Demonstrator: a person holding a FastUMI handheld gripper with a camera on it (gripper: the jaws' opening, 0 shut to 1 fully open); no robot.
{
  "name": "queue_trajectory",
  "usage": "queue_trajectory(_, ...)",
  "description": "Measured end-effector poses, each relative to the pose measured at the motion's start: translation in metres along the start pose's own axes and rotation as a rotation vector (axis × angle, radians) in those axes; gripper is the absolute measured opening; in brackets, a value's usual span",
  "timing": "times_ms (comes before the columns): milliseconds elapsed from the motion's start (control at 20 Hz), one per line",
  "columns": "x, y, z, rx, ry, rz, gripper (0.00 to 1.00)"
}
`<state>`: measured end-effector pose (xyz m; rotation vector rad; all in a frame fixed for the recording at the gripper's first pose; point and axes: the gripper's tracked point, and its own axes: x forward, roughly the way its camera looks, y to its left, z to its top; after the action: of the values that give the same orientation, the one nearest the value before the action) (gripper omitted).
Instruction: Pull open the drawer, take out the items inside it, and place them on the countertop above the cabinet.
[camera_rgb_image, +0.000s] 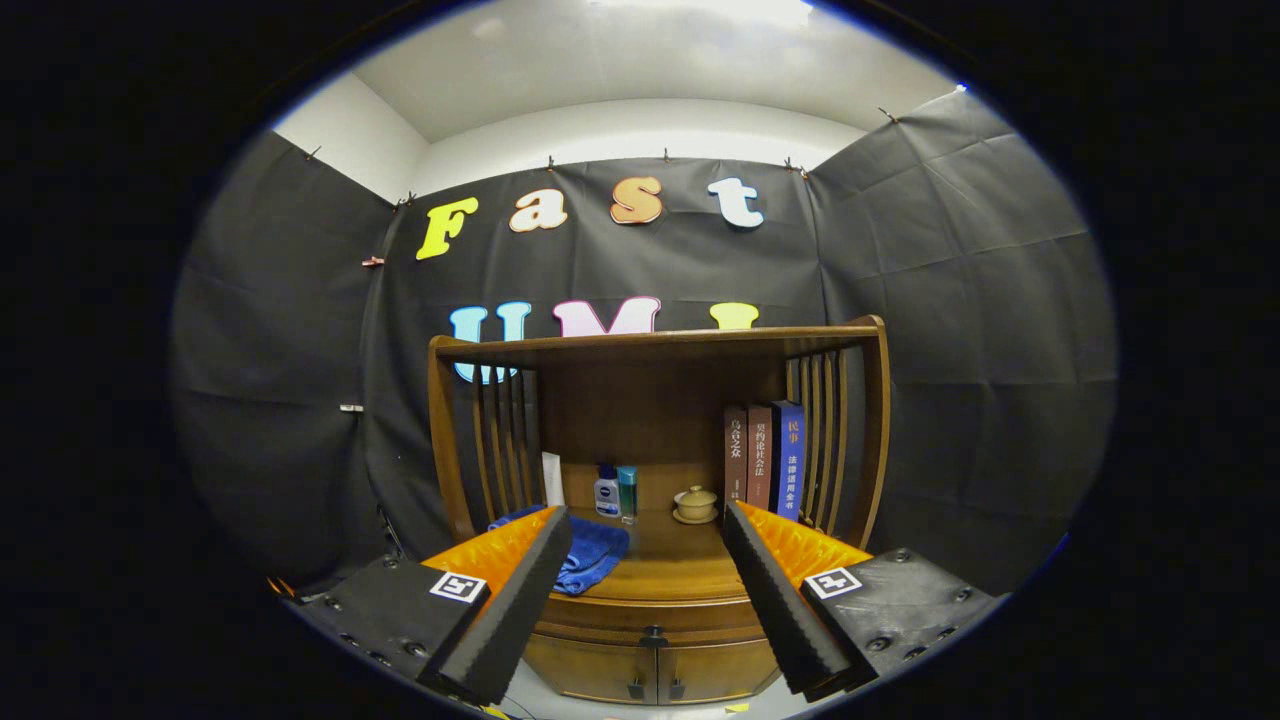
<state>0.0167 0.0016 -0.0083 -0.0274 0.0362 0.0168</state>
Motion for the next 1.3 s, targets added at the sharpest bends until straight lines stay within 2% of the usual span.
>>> queue_trajectory(300,0.005,0.004,-0.018,0.007,0.021,0.015,1.00)
queue_trajectory(700,0.029,0.007,-0.083,-0.019,0.080,0.020,1.00)
queue_trajectory(950,0.056,0.007,-0.138,-0.003,0.143,0.016,1.00)
queue_trajectory(1300,0.090,0.002,-0.236,0.018,0.311,0.007,1.00)
